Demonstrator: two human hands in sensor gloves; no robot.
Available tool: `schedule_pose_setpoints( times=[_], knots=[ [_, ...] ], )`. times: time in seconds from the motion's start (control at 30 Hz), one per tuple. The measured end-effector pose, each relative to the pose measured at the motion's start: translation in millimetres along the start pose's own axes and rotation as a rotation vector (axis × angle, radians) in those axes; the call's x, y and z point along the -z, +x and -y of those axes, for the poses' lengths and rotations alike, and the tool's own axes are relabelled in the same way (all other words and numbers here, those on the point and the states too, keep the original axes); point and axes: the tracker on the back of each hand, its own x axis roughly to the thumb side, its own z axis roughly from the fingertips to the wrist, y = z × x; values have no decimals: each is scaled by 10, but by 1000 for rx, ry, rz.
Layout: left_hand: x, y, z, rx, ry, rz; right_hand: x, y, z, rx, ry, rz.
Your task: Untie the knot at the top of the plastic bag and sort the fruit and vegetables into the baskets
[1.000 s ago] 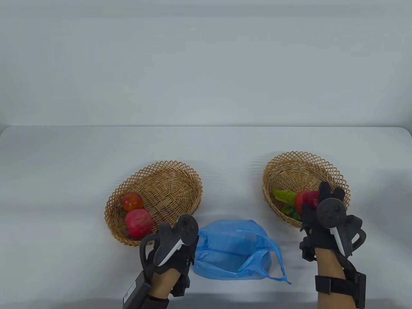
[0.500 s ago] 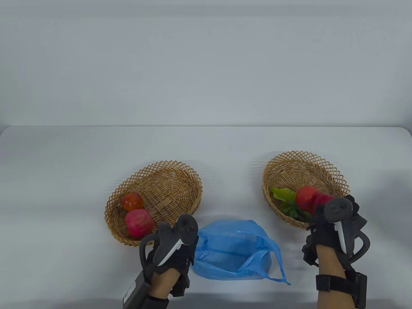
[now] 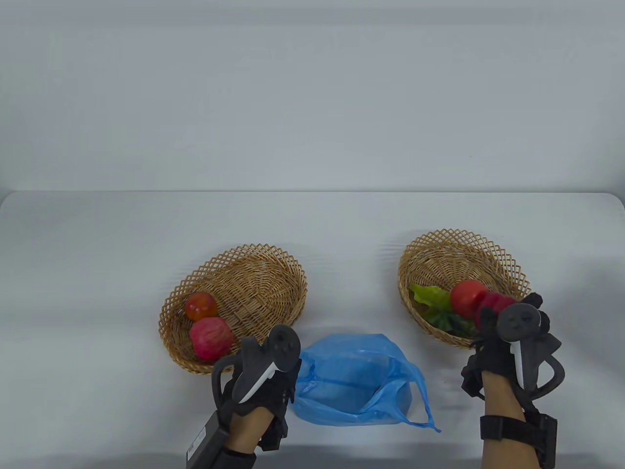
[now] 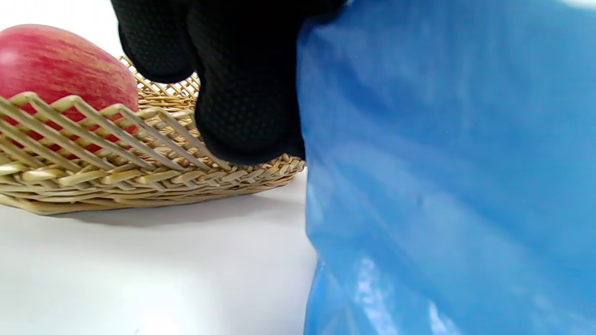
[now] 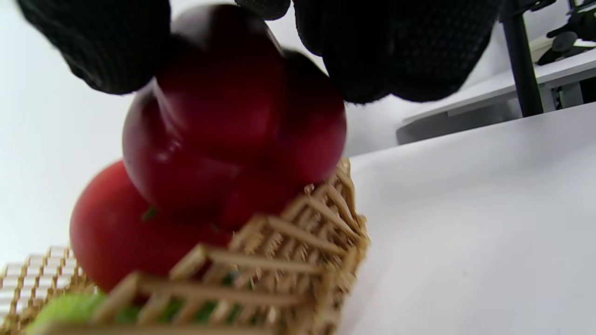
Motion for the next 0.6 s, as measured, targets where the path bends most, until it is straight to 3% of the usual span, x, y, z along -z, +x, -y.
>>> schedule_pose_setpoints(
  times=[0.13, 0.3, 0.47, 0.57, 0.6],
  knots=[
    [6, -7, 1, -1, -5, -3, 26, -40, 28, 87, -15, -4],
    [9, -9, 1, -3, -4, -4, 23, -16, -10, 8, -7, 7],
    [6, -6, -2, -7, -4, 3, 50, -48, -91, -80, 186, -45],
    [1, 3, -8, -8, 0, 10, -13, 43, -19, -83, 138, 14],
    [-1, 6, -8, -6, 2, 11, -54, 117, 49, -70, 101, 89]
  ],
)
